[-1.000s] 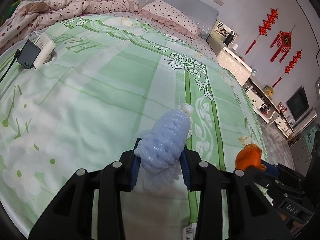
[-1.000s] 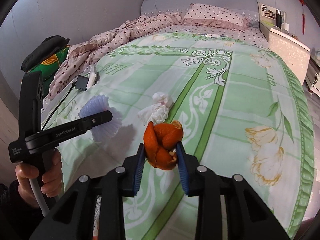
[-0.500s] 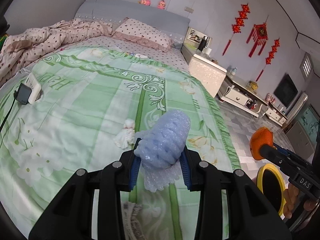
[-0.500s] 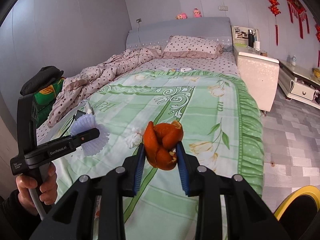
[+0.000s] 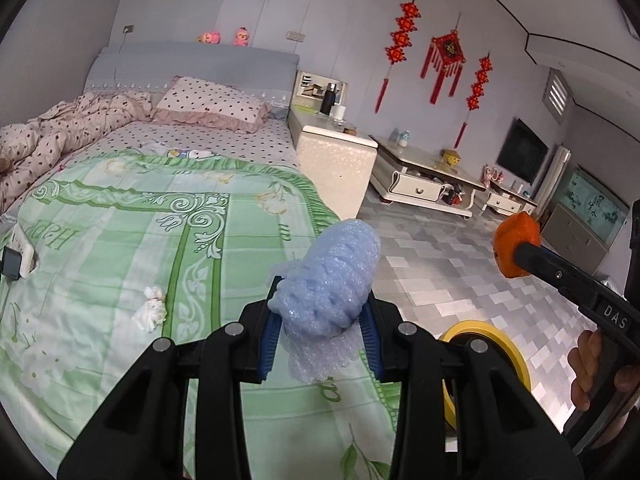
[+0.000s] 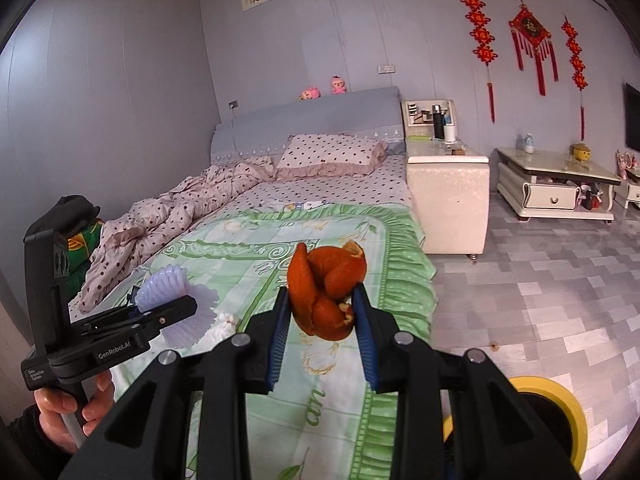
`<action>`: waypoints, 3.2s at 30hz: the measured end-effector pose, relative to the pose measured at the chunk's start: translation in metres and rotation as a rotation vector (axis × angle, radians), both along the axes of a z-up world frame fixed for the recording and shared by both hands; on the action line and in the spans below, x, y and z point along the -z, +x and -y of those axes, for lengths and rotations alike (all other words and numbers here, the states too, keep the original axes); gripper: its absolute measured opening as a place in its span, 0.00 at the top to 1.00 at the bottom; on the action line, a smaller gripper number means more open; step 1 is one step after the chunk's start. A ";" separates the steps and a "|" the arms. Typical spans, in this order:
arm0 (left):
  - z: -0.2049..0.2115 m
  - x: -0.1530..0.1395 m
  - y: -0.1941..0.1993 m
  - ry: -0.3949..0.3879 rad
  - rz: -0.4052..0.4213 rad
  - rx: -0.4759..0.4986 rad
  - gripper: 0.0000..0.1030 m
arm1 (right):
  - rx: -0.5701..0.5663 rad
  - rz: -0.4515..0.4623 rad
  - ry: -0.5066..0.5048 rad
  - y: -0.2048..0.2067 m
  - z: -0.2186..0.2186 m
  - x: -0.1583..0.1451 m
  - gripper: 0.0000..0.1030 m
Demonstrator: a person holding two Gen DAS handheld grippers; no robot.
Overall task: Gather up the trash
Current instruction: 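Carry the mesh net and orange peel over the yellow-rimmed bin with both tools, then open the left tool over the bin while the right tool releases the orange peel, then move both tools back over the white tissue and snack wrapper on the bed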
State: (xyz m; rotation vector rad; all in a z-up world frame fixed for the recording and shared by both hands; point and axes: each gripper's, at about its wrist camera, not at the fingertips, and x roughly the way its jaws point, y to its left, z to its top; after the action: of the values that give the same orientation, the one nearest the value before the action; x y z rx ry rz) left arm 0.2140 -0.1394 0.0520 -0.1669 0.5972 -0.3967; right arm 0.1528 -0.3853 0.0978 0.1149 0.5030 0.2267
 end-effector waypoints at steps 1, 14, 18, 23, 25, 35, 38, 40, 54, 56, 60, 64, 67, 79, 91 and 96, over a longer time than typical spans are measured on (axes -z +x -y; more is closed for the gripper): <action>0.012 -0.004 -0.002 0.003 0.006 0.018 0.67 | 0.018 0.006 0.001 -0.003 0.010 -0.003 0.72; 0.152 -0.012 -0.010 0.028 -0.002 0.218 0.67 | 0.226 0.009 0.013 -0.039 0.122 -0.003 0.71; 0.188 0.005 -0.012 0.053 -0.023 0.263 0.67 | 0.269 -0.024 0.031 -0.046 0.149 0.014 0.71; 0.228 0.036 -0.011 0.090 -0.072 0.309 0.67 | 0.306 -0.077 0.046 -0.051 0.176 0.042 0.71; 0.239 0.049 -0.011 0.100 -0.090 0.327 0.67 | 0.317 -0.098 0.056 -0.051 0.183 0.053 0.71; 0.282 0.111 -0.006 0.153 -0.176 0.384 0.66 | 0.349 -0.237 0.114 -0.042 0.213 0.110 0.71; 0.288 0.127 -0.004 0.154 -0.213 0.391 0.66 | 0.359 -0.276 0.126 -0.037 0.222 0.127 0.71; 0.292 0.136 -0.003 0.163 -0.225 0.395 0.66 | 0.360 -0.296 0.141 -0.036 0.226 0.135 0.71; 0.299 0.150 0.000 0.154 -0.249 0.415 0.51 | 0.386 -0.330 0.177 -0.036 0.242 0.151 0.66; 0.297 0.147 -0.002 0.147 -0.246 0.414 0.47 | 0.389 -0.333 0.177 -0.036 0.242 0.150 0.63; 0.290 0.143 -0.003 0.144 -0.236 0.399 0.40 | 0.404 -0.331 0.180 -0.039 0.243 0.148 0.54; 0.279 0.140 -0.001 0.134 -0.234 0.376 0.34 | 0.418 -0.322 0.181 -0.043 0.242 0.144 0.49; 0.270 0.137 -0.001 0.138 -0.225 0.361 0.30 | 0.418 -0.317 0.179 -0.045 0.240 0.140 0.48; 0.200 0.115 -0.002 0.153 -0.156 0.250 0.18 | 0.363 -0.271 0.164 -0.043 0.203 0.117 0.34; 0.089 0.094 0.023 0.182 -0.108 0.069 0.17 | 0.198 -0.185 0.129 -0.032 0.117 0.078 0.29; 0.029 0.094 0.040 0.184 -0.114 -0.031 0.16 | 0.111 -0.170 0.114 -0.023 0.069 0.069 0.27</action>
State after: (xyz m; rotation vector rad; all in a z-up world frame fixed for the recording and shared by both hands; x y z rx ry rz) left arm 0.2535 -0.1682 -0.0418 -0.0223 0.7390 -0.3015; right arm 0.1301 -0.4543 0.0292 0.2746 0.6512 0.1373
